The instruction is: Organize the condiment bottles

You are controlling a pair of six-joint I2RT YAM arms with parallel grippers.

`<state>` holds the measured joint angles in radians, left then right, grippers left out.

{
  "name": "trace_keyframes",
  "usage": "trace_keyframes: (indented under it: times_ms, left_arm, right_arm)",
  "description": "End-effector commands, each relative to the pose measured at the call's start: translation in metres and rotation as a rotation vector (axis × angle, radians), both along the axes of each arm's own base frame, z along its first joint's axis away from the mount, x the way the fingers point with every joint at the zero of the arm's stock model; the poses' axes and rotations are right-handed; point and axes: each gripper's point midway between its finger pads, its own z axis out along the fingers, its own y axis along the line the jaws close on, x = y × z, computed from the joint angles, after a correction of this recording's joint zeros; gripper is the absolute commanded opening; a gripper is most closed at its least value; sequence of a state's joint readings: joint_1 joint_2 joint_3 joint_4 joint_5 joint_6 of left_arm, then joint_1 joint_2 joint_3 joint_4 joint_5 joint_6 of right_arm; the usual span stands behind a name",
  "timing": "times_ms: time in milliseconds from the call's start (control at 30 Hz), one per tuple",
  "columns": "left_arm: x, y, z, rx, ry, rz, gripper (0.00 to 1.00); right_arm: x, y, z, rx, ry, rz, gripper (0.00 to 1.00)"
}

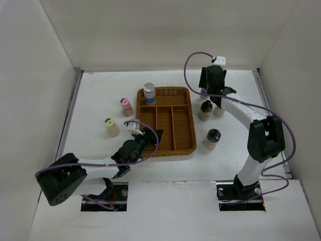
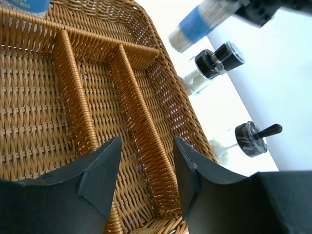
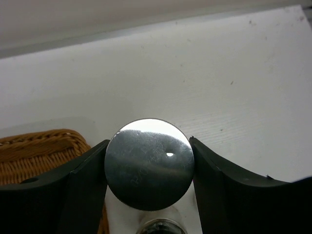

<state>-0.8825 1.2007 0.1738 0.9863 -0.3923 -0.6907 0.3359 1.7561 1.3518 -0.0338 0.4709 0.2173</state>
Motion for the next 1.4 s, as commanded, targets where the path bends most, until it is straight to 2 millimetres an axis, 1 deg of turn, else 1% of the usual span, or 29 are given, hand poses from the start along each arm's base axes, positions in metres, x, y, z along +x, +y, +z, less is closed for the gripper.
trace_keyframes:
  times_ms: [0, 67, 133, 233, 300, 400, 467, 567, 667, 767, 867, 967, 1067, 1133, 1200, 1267, 1300, 1367]
  left_arm:
    - [0.000, 0.005, 0.014, -0.067, -0.036, 0.022, 0.44]
    - [0.003, 0.012, 0.011, -0.076, -0.024, 0.057, 0.44]
    - [0.003, 0.017, 0.011, -0.091, -0.020, 0.076, 0.44]
    - [0.005, 0.023, 0.012, -0.097, -0.024, 0.092, 0.44]
    - [0.005, 0.023, 0.009, -0.096, -0.013, 0.096, 0.44]
    - [0.004, 0.022, 0.010, -0.102, -0.011, 0.087, 0.45]
    - [0.004, 0.022, 0.011, -0.102, -0.014, 0.088, 0.45]
    - [0.004, 0.020, 0.009, -0.100, -0.007, 0.084, 0.45]
    - [0.003, 0.021, 0.012, -0.106, -0.018, 0.082, 0.45]
    - [0.004, 0.020, 0.008, -0.099, -0.006, 0.082, 0.45]
    - [0.003, 0.019, 0.011, -0.101, -0.016, 0.076, 0.45]
    - [0.004, 0.019, 0.006, -0.094, -0.002, 0.078, 0.45]
    - [0.002, 0.017, 0.010, -0.098, -0.012, 0.070, 0.45]
    - [0.003, 0.018, 0.009, -0.096, -0.011, 0.076, 0.45]
    - [0.003, 0.018, 0.007, -0.095, -0.003, 0.073, 0.45]
    - [0.002, 0.017, 0.012, -0.102, -0.017, 0.070, 0.45]
    - [0.002, 0.018, 0.012, -0.102, -0.018, 0.071, 0.45]
    - [0.004, 0.019, 0.010, -0.094, -0.015, 0.079, 0.45]
  right_arm:
    - [0.004, 0.032, 0.146, 0.092, -0.365, 0.048, 0.50]
    - [0.002, 0.063, 0.149, 0.087, -0.365, 0.116, 0.50]
    - [0.002, 0.092, 0.145, 0.089, -0.356, 0.169, 0.50]
    - [0.004, 0.134, 0.132, 0.107, -0.335, 0.241, 0.49]
    - [0.004, 0.159, 0.123, 0.119, -0.322, 0.278, 0.48]
    - [0.006, 0.191, 0.113, 0.132, -0.311, 0.327, 0.48]
    - [0.007, 0.204, 0.107, 0.132, -0.303, 0.344, 0.48]
    - [0.009, 0.213, 0.096, 0.127, -0.286, 0.354, 0.48]
    - [0.010, 0.217, 0.076, 0.124, -0.248, 0.356, 0.49]
    - [0.008, 0.219, 0.052, 0.118, -0.207, 0.357, 0.50]
    - [0.004, 0.225, 0.030, 0.122, -0.169, 0.366, 0.53]
    - [-0.001, 0.230, 0.014, 0.119, -0.142, 0.373, 0.59]
    - [-0.004, 0.233, 0.006, 0.125, -0.128, 0.374, 0.65]
    - [-0.006, 0.232, 0.004, 0.127, -0.124, 0.373, 0.69]
    - [-0.007, 0.231, 0.007, 0.134, -0.126, 0.371, 0.76]
    - [-0.009, 0.230, 0.014, 0.149, -0.134, 0.368, 0.85]
    - [-0.011, 0.229, 0.019, 0.154, -0.139, 0.367, 0.87]
    - [-0.016, 0.225, 0.036, 0.171, -0.165, 0.367, 0.92]
